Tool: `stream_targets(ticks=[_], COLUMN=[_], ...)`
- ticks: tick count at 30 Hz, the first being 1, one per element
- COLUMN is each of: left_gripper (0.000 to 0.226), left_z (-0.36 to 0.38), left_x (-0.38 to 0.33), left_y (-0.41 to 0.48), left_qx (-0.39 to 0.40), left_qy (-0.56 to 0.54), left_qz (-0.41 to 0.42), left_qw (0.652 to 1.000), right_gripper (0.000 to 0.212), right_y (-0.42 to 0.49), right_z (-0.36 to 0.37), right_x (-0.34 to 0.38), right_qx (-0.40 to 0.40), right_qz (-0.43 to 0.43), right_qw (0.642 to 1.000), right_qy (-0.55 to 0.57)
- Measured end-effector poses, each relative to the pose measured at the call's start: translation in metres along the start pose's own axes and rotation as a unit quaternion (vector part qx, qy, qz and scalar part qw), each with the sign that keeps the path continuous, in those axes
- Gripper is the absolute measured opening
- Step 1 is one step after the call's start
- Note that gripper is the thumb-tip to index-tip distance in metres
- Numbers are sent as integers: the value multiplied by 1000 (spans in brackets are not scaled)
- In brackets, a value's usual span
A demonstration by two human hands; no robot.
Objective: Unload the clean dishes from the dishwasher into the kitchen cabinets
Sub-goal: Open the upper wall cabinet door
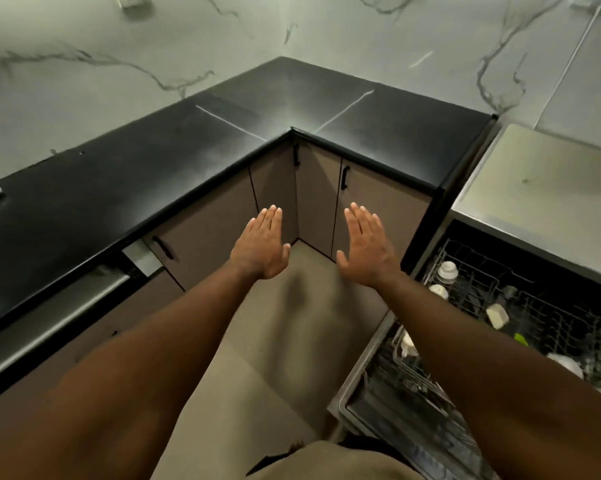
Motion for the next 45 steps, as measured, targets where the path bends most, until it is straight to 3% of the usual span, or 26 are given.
stream_targets(ticks=[14,31,45], left_gripper=[83,87,89], left_z=[-97,-159,-227], left_x=[60,24,-28], left_y=[127,337,504], left_qx=[-76,-106,-181], left_qy=[24,23,-1], left_qz=[-18,30,122], left_qw=[997,994,976], right_gripper=[92,82,77], right_y=[157,339,446], right_z=[-11,-78,-156], right_x=[18,-98,-194], right_qx=[-67,-157,-236], right_qz=[-56,-9,44], right_qw=[996,987,967], right_qy=[20,10,-85])
Point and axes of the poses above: each hand's wrist, its own y-axis towards the middle knuckle, its own z-axis out of the palm, x = y × z, the point moved 7 cm from there along y, towards the middle knuckle
